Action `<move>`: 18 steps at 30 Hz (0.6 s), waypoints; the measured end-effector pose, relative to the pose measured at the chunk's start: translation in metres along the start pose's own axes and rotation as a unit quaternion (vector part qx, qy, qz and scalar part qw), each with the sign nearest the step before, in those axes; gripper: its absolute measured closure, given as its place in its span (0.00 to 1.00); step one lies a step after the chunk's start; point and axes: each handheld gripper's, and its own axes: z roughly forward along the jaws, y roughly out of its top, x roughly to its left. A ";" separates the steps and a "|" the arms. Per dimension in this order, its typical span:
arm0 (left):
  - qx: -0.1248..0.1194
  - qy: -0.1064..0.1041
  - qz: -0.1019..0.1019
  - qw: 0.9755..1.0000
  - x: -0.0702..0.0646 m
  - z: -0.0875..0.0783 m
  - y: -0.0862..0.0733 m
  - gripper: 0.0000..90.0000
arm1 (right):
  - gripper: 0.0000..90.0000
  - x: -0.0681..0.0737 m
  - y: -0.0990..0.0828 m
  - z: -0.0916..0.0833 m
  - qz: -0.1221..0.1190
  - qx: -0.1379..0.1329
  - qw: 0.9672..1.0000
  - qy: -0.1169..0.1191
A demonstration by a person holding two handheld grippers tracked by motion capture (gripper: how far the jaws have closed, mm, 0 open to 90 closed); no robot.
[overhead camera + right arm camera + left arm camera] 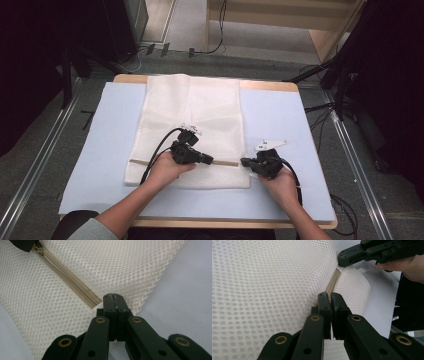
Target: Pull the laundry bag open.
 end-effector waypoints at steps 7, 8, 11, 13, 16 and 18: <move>-0.006 0.005 0.005 1.000 0.000 -0.012 -0.004 0.99 | 1.00 0.000 0.000 0.000 -0.001 0.000 1.000 0.001; -0.007 0.006 0.003 1.000 0.001 -0.014 -0.005 0.99 | 1.00 0.000 0.000 0.000 -0.001 0.000 1.000 0.002; -0.007 0.005 0.000 1.000 0.003 -0.018 -0.008 0.99 | 1.00 -0.001 0.000 0.000 -0.001 0.000 1.000 0.003; -0.008 0.008 0.003 1.000 0.004 -0.021 -0.010 0.99 | 1.00 0.000 0.000 0.000 -0.001 0.000 1.000 0.002; -0.010 0.006 -0.002 1.000 0.007 -0.027 -0.013 0.99 | 1.00 0.000 0.000 0.000 -0.001 0.000 1.000 0.002; -0.010 0.005 -0.002 1.000 0.009 -0.030 -0.015 0.99 | 1.00 -0.001 0.000 0.000 -0.001 0.000 1.000 0.003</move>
